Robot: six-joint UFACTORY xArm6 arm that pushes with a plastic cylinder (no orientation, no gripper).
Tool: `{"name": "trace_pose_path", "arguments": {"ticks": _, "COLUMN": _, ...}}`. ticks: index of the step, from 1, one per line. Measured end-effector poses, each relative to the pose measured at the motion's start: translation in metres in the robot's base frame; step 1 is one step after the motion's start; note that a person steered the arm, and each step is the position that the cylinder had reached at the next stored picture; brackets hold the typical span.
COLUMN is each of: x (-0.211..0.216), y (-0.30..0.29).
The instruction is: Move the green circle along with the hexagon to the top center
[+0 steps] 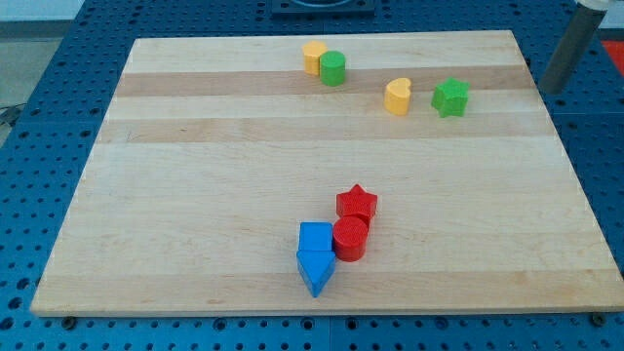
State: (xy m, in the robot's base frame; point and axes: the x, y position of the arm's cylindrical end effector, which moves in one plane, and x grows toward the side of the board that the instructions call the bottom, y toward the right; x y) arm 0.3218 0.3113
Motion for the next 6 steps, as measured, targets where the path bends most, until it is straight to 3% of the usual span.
{"name": "trace_pose_path", "arguments": {"ticks": 2, "x": 0.0, "y": -0.072}}
{"name": "trace_pose_path", "arguments": {"ticks": 6, "x": 0.013, "y": -0.076}}
